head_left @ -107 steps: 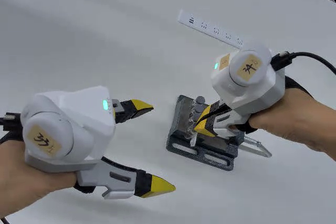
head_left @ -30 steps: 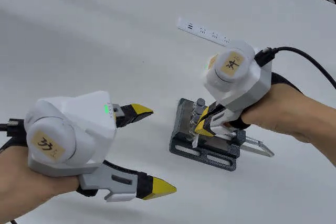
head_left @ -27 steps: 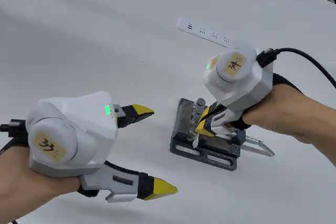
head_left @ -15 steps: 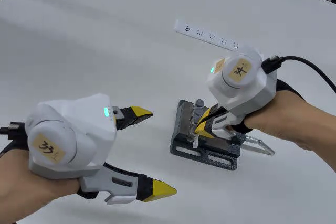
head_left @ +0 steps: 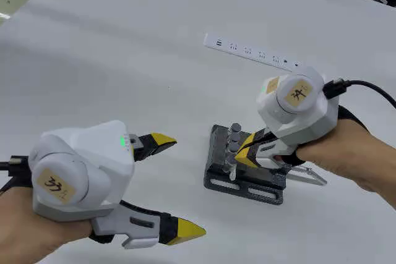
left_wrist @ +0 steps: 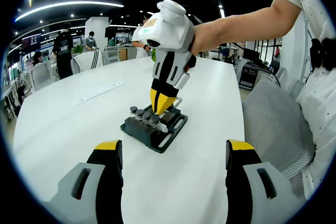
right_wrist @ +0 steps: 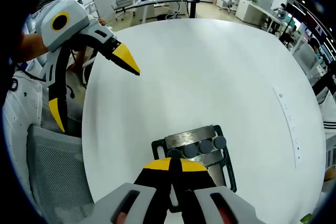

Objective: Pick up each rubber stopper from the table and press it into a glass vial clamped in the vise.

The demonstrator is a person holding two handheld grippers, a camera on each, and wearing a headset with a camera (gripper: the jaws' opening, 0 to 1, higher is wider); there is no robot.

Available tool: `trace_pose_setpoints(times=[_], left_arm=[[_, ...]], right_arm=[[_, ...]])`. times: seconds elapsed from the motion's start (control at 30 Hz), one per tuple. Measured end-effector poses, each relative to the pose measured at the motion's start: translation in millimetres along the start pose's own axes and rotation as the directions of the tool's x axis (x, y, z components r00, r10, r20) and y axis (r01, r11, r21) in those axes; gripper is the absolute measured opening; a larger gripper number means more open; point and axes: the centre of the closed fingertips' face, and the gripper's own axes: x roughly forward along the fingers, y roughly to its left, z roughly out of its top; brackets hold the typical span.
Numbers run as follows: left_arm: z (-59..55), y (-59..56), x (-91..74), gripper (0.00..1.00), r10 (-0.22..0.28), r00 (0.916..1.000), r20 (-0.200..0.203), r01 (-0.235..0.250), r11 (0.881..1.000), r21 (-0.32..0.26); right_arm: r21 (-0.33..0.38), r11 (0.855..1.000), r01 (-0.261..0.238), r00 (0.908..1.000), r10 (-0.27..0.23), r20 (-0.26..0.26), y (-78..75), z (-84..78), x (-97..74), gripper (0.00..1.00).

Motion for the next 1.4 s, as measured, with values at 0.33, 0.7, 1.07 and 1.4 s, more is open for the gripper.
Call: trace_pose_setpoints(times=[0.33, 0.7, 1.07, 1.4], left_arm=[[-9.4, 2.5, -7.4, 0.81, 0.005, 0.9993, -0.037, -0.005, 1.0, 0.016], [-19.9, 2.2, -16.0, 0.83, 0.017, 0.9979, -0.063, -0.016, 1.0, 0.021], [-25.9, -3.0, -14.4, 0.9, 0.029, 0.9955, -0.09, -0.027, 0.999, 0.027], [-27.1, 2.4, -7.9, 0.99, 0.049, 0.9949, -0.088, -0.047, 0.999, 0.021]], right_arm=[[0.124, 0.991, 0.04, 0.9918, -0.054, 0.116, 4.1, -21.3, -26.5, 0.04], [0.299, 0.952, 0.072, 0.9547, -0.153, 0.255, 12.3, -64.2, -47.7, 0.19], [0.38, 0.921, 0.084, 0.8906, -0.241, 0.386, 27.6, -107.4, -52.8, 0.46], [0.397, 0.915, 0.078, 0.8365, -0.277, 0.473, 41.2, -115.5, -56.3, 0.77]])
